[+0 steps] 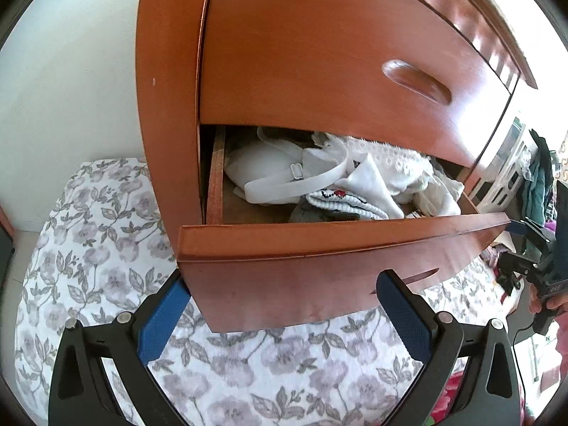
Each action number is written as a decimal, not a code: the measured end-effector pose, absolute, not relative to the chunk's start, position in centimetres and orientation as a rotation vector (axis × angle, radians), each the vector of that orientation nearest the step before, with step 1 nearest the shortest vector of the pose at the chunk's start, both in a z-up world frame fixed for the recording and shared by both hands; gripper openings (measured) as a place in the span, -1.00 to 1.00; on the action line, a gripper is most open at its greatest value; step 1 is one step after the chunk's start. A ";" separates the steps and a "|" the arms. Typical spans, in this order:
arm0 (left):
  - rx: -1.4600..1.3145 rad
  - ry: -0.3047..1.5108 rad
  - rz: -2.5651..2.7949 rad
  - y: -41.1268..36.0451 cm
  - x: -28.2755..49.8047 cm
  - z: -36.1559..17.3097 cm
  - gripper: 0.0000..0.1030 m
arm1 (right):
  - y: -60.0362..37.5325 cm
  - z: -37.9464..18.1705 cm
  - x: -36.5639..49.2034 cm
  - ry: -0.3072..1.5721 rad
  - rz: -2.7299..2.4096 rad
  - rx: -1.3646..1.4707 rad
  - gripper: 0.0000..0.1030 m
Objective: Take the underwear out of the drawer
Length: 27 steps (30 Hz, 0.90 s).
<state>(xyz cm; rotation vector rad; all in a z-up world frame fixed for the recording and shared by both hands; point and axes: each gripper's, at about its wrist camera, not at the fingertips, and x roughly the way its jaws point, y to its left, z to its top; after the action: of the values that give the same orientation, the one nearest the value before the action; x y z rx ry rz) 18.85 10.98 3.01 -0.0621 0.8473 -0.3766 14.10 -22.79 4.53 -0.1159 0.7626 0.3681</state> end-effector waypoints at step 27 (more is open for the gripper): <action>-0.008 0.854 -0.403 11.8 11.9 2.8 1.00 | -22.7 4.2 5.9 0.769 0.425 -0.120 1.00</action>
<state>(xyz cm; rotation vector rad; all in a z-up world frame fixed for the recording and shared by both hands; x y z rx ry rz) 11.91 11.75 2.82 -0.0077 0.8540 -0.4032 5.91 -22.66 4.22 -0.1202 0.7691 0.4254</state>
